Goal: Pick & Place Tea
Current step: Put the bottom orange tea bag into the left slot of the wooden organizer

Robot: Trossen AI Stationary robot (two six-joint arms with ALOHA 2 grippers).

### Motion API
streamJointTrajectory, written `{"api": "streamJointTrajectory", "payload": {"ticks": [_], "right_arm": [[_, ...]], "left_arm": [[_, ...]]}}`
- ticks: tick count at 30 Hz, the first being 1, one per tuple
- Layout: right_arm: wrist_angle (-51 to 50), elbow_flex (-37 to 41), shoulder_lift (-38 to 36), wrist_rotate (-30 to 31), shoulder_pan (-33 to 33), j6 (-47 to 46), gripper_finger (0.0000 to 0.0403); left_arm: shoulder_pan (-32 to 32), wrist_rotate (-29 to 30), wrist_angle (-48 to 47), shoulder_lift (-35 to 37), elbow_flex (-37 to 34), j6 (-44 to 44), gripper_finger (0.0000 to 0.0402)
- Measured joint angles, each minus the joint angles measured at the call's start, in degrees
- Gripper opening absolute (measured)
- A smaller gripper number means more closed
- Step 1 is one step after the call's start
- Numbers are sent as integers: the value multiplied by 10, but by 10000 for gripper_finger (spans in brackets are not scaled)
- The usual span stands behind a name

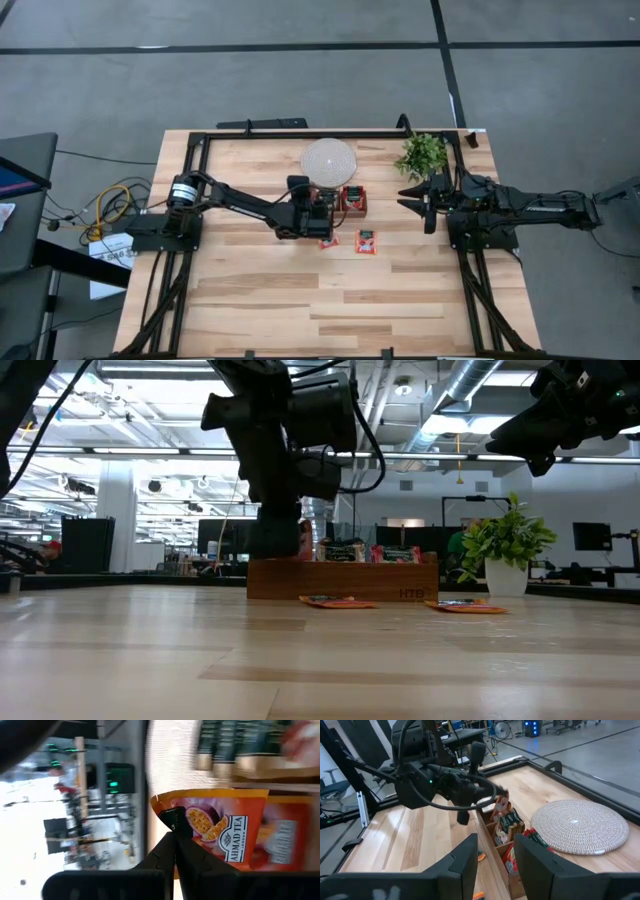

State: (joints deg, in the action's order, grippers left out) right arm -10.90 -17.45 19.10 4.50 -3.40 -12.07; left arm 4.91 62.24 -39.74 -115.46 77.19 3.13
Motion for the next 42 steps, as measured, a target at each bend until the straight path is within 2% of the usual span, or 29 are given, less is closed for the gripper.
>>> {"api": "streamJointTrajectory", "payload": {"ticks": [2,6,18,31,42], "right_arm": [[0,0,0,0,0,0,118],[0,0,0,0,0,0,118],[0,0,0,0,0,0,118],[0,0,0,0,0,0,118],[0,0,0,0,0,0,118]], "left_arm": [[0,30,0,1,0,-3,0],[0,34,0,1,0,3,0],[0,-12,-4,1,0,28,2],[0,-12,-22,1,0,37,54],[0,-4,-32,1,0,42,77]]}}
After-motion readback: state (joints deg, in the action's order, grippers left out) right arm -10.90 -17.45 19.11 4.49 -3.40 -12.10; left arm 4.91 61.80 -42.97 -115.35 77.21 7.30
